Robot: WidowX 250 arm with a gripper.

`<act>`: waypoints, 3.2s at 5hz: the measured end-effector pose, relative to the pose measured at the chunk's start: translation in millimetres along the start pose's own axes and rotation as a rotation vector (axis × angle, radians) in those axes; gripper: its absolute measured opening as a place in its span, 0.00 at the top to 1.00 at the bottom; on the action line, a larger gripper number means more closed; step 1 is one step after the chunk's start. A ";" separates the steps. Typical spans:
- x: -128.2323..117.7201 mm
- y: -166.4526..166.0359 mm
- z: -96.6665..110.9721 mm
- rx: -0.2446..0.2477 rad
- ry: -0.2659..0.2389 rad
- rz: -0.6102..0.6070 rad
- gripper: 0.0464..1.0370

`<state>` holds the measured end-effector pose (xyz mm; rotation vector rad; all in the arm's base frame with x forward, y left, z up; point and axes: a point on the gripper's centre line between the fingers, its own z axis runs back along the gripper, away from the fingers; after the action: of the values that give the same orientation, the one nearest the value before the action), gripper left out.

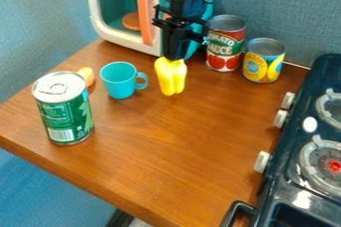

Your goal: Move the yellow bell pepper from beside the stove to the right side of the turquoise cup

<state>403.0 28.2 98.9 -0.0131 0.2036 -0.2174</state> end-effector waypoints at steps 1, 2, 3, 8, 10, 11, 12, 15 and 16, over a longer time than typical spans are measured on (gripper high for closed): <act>-4.4 14.7 -4.3 -0.012 0.012 0.048 0.94; -7.2 20.3 -17.3 -0.047 0.053 0.076 0.95; -7.0 15.1 -18.1 -0.084 0.057 0.110 0.95; -2.3 5.9 -23.1 -0.126 0.027 0.172 0.46; -20.1 1.2 -13.3 -0.099 -0.039 0.181 0.02; -42.5 -11.6 8.4 -0.056 -0.104 0.153 0.03; -74.6 -34.4 18.3 -0.009 -0.129 0.117 0.03; -199.8 -14.2 27.4 0.024 -0.210 0.000 0.03; -220.7 16.6 26.6 0.032 -0.253 0.085 0.03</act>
<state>201.0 91.7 168.3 -0.0005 -0.0514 -0.1321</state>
